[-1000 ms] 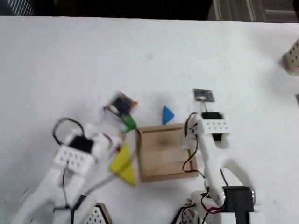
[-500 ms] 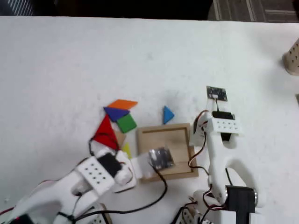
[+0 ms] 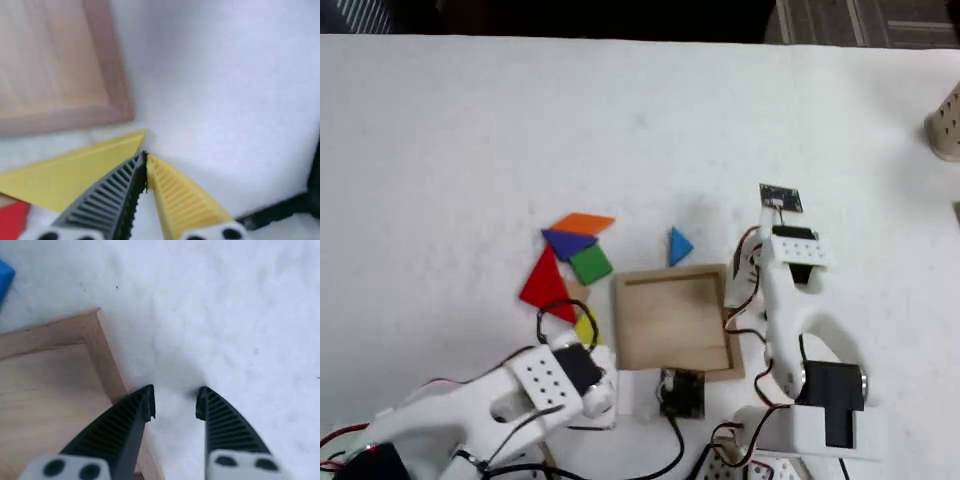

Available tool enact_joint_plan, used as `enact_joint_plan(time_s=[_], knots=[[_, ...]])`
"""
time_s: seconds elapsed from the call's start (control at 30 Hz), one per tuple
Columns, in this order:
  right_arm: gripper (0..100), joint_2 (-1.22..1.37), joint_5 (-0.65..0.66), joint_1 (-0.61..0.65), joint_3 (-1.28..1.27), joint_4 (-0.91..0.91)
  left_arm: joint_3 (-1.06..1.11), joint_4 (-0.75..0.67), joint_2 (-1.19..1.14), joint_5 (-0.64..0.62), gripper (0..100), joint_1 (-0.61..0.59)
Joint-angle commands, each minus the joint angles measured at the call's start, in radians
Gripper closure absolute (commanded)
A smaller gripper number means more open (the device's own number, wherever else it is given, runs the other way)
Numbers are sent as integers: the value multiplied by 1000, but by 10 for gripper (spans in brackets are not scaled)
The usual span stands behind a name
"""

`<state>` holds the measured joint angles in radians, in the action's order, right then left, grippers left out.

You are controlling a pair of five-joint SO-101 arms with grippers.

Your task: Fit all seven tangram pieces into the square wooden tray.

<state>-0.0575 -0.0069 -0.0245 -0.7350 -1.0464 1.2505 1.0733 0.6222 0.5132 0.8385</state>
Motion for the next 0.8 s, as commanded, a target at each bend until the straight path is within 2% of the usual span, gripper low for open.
enact_joint_plan(time_s=[0.0, 0.23, 0.37, 0.6, 0.77], knots=[[857, 2, 12, -19, 44, -2, -9, -32, -2, -69, 980, -71], [857, 2, 12, -27, 43, -2, -18, -55, -4, -71, 980, -245], [857, 7, 11, -30, 43, -2, -17, -118, -4, -75, 980, -351], [857, 10, 8, -28, 43, -2, -37, -184, -47, -180, 980, -366], [857, 10, 6, -25, 43, -1, -221, -161, -326, -203, 980, -377]])
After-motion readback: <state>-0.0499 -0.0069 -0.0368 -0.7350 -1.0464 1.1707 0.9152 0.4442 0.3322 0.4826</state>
